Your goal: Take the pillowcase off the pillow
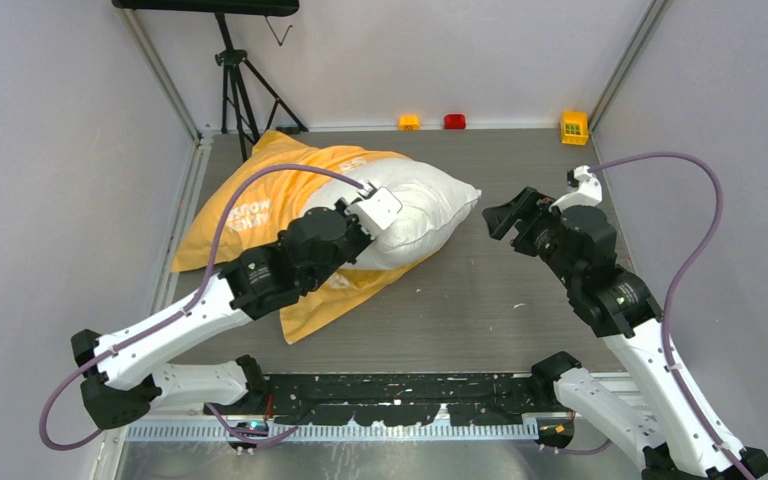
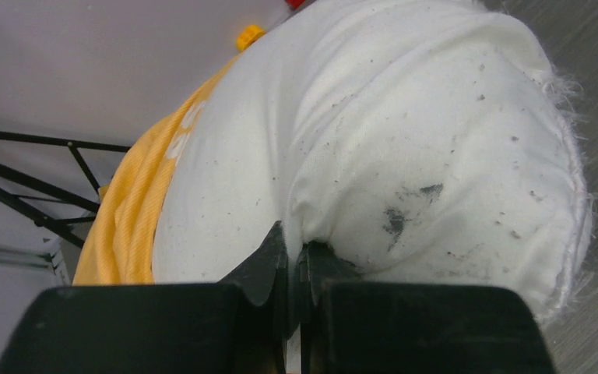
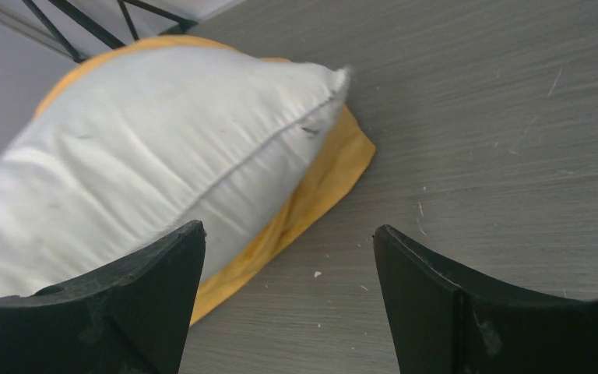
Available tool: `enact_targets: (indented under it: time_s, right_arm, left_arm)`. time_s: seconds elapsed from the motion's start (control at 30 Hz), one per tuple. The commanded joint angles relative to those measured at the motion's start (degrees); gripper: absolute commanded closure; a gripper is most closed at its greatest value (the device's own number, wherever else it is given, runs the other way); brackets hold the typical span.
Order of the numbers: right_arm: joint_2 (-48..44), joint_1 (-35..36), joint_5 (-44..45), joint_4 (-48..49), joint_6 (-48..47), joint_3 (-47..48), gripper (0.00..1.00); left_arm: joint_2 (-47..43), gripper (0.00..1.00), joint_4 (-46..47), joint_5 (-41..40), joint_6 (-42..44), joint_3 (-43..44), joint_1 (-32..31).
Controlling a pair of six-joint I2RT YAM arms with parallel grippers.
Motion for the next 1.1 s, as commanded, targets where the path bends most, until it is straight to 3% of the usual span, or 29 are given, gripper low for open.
enact_targets:
  time_s: [0.0, 0.2, 0.37, 0.57, 0.73, 0.9, 0.97, 1.07]
  right_arm:
    - [-1.15, 0.24, 0.52, 3.36, -0.09, -4.19, 0.16]
    - [0.41, 0.26, -9.69, 16.61, 4.03, -14.01, 0.16]
    - [7.31, 0.24, -20.52, 29.54, 9.56, -16.84, 0.14]
    - [15.45, 0.29, -20.12, 47.52, 13.26, -18.26, 0.12]
    - [21.74, 0.2, -23.05, 55.33, 10.71, -14.32, 0.11]
    - [31.98, -0.43, -25.24, 67.1, 20.79, -11.69, 0.11]
    - [38.94, -0.47, -24.27, 65.41, 23.15, -8.61, 0.15]
    - [48.02, -0.44, -23.44, 52.44, 22.64, -1.94, 0.21]
  left_arm:
    - [-5.07, 1.0, 4.69, -5.8, -3.26, 6.82, 1.6]
    - [-5.95, 1.0, 6.23, -4.17, -4.72, 9.98, 1.92]
    - [-3.92, 1.0, 9.38, -3.24, -4.44, 14.63, 2.01]
    - [-2.13, 1.0, 10.42, -0.81, -4.45, 21.18, 2.07]
    - [-2.56, 1.0, 10.19, 0.64, -4.5, 25.22, 2.02]
    - [-4.58, 1.0, 11.7, 2.47, -5.98, 26.52, 2.05]
    - [-5.41, 1.0, 12.77, 2.96, -6.66, 26.55, 2.05]
    - [-6.18, 1.0, 13.91, 2.32, -8.66, 27.09, 2.03]
